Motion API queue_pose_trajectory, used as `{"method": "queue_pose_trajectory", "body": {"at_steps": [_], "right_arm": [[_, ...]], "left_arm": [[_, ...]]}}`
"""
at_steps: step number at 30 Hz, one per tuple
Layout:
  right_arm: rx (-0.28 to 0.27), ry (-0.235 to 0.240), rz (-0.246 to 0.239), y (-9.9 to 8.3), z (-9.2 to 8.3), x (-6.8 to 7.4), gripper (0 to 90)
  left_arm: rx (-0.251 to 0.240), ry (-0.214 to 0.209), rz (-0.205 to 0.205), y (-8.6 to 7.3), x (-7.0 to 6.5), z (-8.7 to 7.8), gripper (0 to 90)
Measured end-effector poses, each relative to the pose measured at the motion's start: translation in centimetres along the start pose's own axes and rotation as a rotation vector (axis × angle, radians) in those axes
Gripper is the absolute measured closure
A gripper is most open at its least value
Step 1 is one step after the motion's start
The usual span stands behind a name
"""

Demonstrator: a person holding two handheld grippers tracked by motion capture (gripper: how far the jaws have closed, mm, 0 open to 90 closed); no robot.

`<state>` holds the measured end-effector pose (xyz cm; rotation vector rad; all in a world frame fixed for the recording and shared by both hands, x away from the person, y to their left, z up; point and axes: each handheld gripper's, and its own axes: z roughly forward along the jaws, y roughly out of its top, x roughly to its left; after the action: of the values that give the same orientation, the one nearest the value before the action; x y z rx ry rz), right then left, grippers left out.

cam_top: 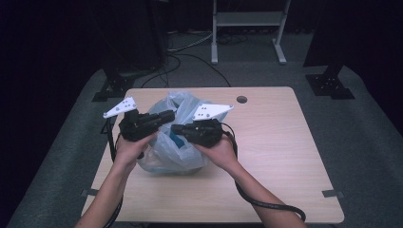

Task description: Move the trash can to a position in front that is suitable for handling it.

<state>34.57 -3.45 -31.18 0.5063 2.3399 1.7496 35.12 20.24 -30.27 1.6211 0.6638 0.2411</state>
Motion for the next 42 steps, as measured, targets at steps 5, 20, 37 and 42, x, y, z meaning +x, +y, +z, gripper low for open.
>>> {"method": "queue_pose_trajectory", "body": {"at_steps": [5, 20, 37, 42], "right_arm": [[0.008, 0.006, -0.015, 0.0, 0.1, 0.3, 88.8], [0.039, 0.049, -0.094, -0.1, 0.4, 1.2, 88.6], [0.009, 0.039, 0.016, 0.1, -1.9, -1.5, 36.7], [0.058, 0.001, 0.036, 0.1, -1.5, -2.4, 28.9]], "left_arm": [[0.028, -0.016, -0.033, 0.1, 0.1, 0.4, 72.4], [0.145, 0.050, 0.036, 0.1, -0.4, 1.3, 86.6], [0.019, 0.021, 0.029, 0.6, -0.3, -0.2, 90.0], [0.004, -0.005, 0.035, 1.0, -0.8, -0.2, 90.0]]}}
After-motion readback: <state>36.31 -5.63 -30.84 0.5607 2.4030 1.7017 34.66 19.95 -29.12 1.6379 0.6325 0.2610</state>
